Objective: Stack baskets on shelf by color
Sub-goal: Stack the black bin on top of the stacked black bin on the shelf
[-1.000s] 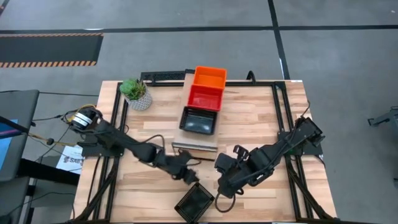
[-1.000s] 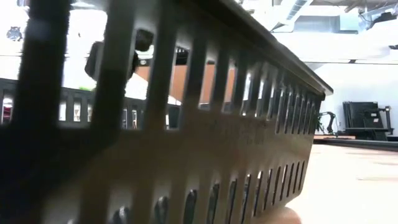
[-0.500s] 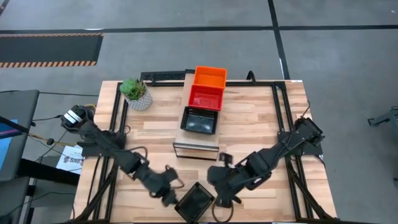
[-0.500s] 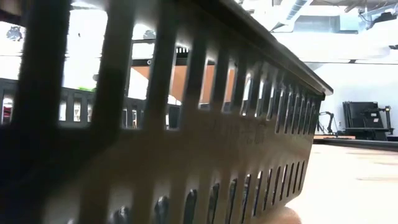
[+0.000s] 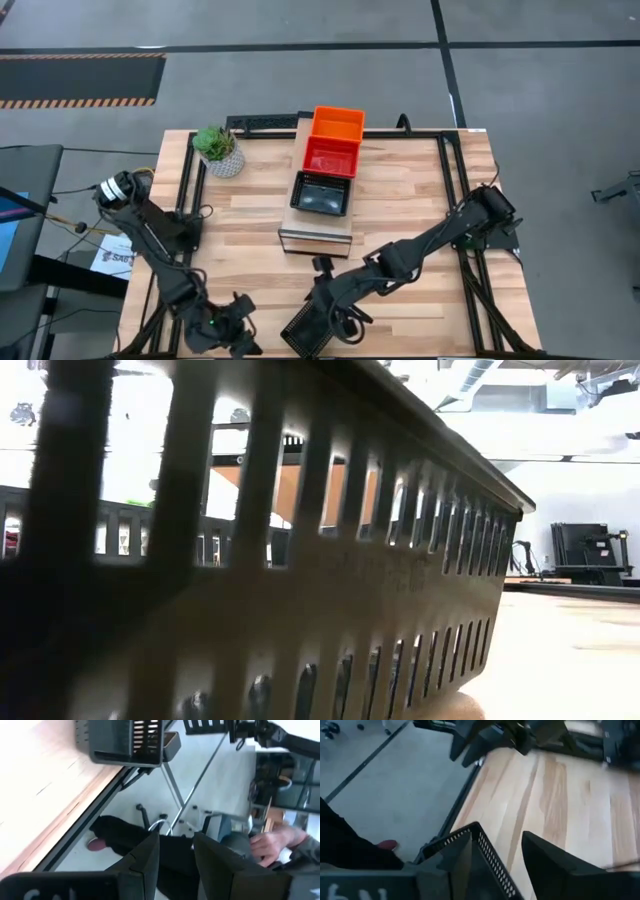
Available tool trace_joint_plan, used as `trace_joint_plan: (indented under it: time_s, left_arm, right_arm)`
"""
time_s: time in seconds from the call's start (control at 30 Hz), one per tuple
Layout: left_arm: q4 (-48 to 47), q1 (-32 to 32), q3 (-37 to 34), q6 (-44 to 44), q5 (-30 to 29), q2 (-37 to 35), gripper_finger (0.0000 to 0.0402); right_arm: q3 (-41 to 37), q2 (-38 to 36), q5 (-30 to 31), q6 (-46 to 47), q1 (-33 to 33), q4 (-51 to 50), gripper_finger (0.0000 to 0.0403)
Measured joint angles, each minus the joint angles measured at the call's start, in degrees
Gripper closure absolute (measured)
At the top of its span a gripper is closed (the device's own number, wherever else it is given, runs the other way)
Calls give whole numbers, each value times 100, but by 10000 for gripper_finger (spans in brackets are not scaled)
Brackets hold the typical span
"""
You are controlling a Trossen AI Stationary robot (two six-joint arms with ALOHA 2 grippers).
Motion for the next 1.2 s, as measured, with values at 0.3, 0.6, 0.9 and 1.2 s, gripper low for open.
trace_joint_plan:
  time_s: [0.3,0.6,0.9,1.2]
  left_arm:
    - [-424,-343,0,-732,-909,6,292]
    - [-252,-94,0,-791,-562,790,334]
    - [969,322,12,-615,-95,1760,396]
    - [1048,1080,295,-48,351,2441,401]
  right_arm:
    - [-739,-2,-19,-568,-117,627,208]
    - [-719,-79,-55,570,-123,248,222]
    - [-642,-76,-61,1016,58,-143,224]
    - [-642,-76,-59,1192,96,-276,230]
